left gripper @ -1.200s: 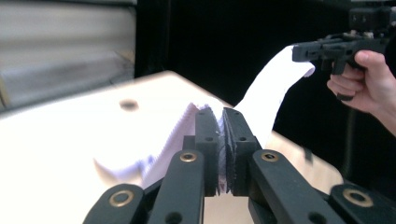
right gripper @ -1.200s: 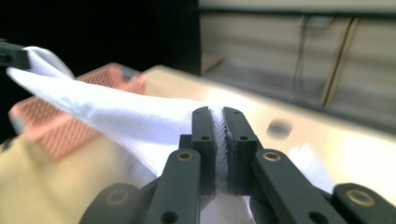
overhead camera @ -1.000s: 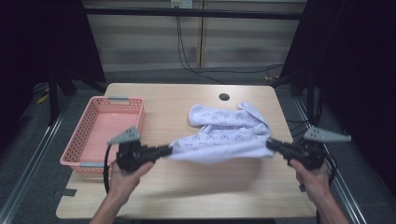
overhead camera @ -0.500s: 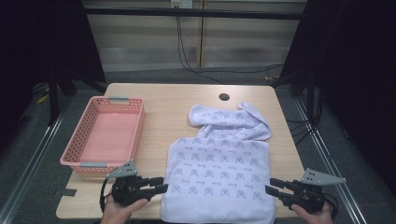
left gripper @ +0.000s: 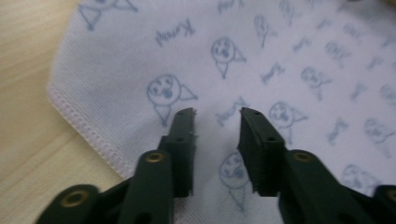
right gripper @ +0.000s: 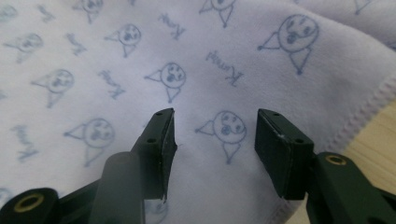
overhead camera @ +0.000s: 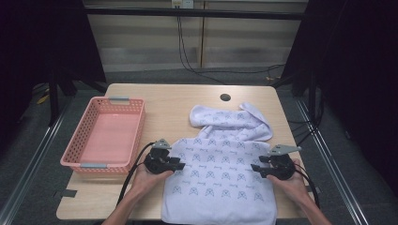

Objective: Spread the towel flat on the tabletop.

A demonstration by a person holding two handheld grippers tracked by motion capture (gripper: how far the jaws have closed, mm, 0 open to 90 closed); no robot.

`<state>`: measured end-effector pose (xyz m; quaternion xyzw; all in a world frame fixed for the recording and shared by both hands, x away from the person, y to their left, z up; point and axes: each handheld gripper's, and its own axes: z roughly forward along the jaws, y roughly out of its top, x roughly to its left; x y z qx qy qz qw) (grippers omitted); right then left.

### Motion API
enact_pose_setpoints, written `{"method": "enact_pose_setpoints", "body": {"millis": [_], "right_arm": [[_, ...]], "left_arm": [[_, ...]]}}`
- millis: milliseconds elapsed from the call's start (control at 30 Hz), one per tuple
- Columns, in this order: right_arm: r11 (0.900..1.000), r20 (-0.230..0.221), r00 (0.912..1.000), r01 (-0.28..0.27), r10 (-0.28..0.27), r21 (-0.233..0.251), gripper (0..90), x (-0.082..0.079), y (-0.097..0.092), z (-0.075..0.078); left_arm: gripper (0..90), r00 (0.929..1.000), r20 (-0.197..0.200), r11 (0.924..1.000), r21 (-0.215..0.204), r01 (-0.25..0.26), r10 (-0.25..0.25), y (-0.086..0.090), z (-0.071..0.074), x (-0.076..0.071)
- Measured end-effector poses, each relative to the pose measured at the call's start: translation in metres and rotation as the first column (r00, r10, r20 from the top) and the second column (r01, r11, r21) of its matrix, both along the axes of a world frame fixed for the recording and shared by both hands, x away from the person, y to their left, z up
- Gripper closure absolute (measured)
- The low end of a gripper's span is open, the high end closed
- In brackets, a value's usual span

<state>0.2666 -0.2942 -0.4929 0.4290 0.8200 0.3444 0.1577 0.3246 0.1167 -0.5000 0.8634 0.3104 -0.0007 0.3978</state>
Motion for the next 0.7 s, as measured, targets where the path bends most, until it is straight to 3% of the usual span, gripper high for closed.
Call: {"method": "enact_pose_setpoints", "body": {"millis": [100, 167, 267, 433, 500, 533, 600, 700], "right_arm": [[0.9992, -0.008, 1.0, 0.0, 0.0, -0.039, 58.8, -0.002, 0.004, -0.006], [0.9993, -0.017, 0.9997, -0.017, 0.017, -0.033, 72.9, -0.008, 0.004, -0.004], [0.999, -0.047, 0.998, -0.043, 0.043, -0.01, 81.9, -0.024, 0.003, -0.003], [0.9945, -0.091, 0.9905, -0.101, 0.103, 0.027, 83.4, -0.052, 0.005, -0.001], [0.993, -0.116, 0.9866, -0.111, 0.115, 0.04, 82.9, -0.061, 0.005, 0.0], [0.992, -0.124, 0.9846, -0.119, 0.123, 0.042, 82.0, -0.066, 0.006, 0.001], [0.9894, -0.137, 0.9803, -0.137, 0.143, 0.047, 75.8, -0.074, 0.007, 0.003], [0.9866, -0.11, 0.9833, -0.135, 0.145, 0.091, 71.2, -0.077, 0.004, 0.009]], "left_arm": [[84.7, 0.9998, -0.002, 0.9996, 0.017, 0.021, -0.021, 0.002, 0.0, -0.007], [87.3, 0.9987, -0.032, 0.9992, 0.006, 0.04, -0.04, 0.005, 0.0, -0.014], [87.9, 0.9938, -0.047, 0.9945, 0.02, 0.102, -0.101, 0.009, 0.003, -0.033], [87.9, 0.9802, -0.112, 0.9864, 0.004, 0.165, -0.163, 0.018, 0.004, -0.063], [87.8, 0.981, -0.105, 0.986, 0.018, 0.166, -0.163, 0.021, 0.006, -0.076], [87.5, 0.9756, -0.104, 0.9805, 0.016, 0.196, -0.193, 0.022, 0.007, -0.08], [85.6, 0.9789, -0.087, 0.9827, -0.023, 0.184, -0.185, 0.022, 0.011, -0.08], [82.5, 0.9856, -0.069, 0.987, -0.055, 0.151, -0.155, 0.02, 0.014, -0.067]]}}
